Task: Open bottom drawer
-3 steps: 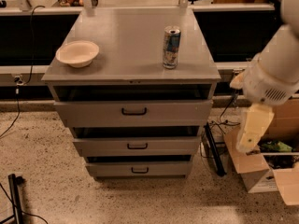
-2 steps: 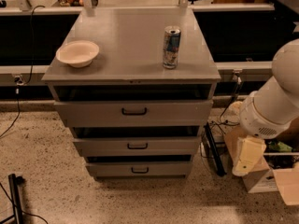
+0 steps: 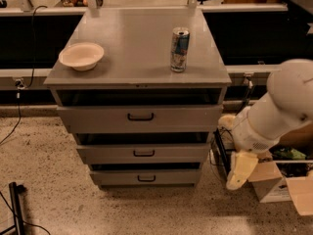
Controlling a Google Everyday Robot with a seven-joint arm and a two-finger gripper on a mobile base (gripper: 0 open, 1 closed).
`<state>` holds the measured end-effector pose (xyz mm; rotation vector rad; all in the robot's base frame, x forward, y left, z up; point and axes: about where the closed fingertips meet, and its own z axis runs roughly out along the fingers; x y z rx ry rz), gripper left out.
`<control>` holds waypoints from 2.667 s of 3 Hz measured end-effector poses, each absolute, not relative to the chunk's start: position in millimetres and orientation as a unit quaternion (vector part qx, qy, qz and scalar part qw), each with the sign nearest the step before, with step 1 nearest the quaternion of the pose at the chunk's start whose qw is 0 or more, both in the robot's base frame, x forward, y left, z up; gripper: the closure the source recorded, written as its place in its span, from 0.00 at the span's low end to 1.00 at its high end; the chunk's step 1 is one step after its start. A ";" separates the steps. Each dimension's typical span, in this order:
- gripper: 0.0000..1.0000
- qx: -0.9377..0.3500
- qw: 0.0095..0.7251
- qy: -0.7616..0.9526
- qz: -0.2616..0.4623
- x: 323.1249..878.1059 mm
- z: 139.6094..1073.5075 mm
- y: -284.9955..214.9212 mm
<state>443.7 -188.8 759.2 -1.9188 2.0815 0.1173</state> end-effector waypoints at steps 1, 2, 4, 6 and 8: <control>0.00 -0.687 0.204 0.695 0.061 455.8 728.1 -149.2; 0.00 -0.691 0.225 0.683 0.071 442.7 670.7 -113.1; 0.00 -0.699 0.230 0.673 0.076 435.9 652.7 -101.3; 0.00 -0.678 0.247 0.684 0.104 474.0 566.1 -98.1; 0.00 -0.666 0.266 0.681 0.149 473.8 466.1 -95.2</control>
Offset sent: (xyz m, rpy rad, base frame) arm 0.0141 0.1271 -0.1819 0.2165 -0.2690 0.0354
